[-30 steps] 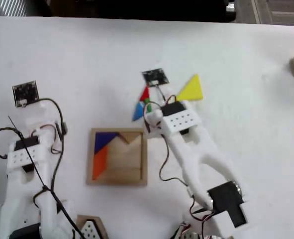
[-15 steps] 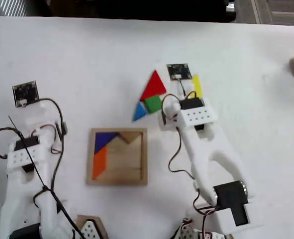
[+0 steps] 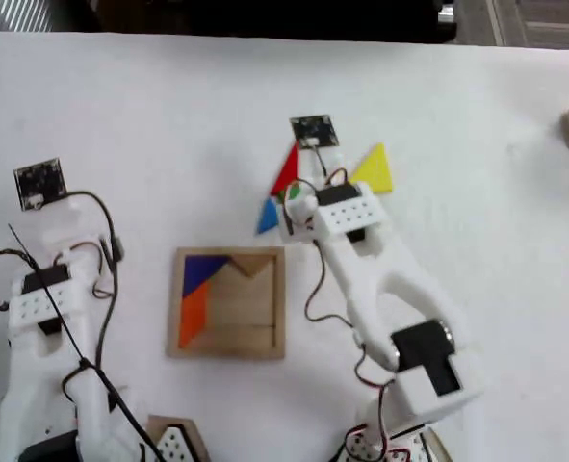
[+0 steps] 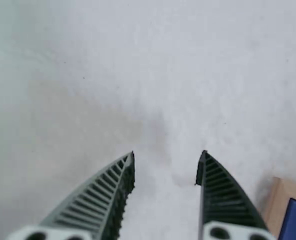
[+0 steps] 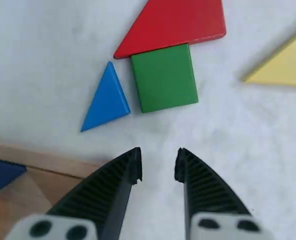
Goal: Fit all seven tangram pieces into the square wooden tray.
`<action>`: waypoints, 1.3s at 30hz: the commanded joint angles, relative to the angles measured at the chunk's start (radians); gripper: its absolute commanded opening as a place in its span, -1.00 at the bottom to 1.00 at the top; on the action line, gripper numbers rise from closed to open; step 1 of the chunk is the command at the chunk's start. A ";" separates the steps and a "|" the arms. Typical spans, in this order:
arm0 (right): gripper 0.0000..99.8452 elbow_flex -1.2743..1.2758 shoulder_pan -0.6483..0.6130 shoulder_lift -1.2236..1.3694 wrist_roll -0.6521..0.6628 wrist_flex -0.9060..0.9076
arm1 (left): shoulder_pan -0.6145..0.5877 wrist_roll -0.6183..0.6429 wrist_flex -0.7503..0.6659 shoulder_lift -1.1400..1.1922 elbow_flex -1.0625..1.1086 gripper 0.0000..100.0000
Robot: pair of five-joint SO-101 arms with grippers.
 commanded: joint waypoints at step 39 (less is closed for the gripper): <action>-0.72 -0.652 -0.116 0.467 0.058 0.306 | -0.005 -0.006 -0.031 0.001 -0.038 -0.58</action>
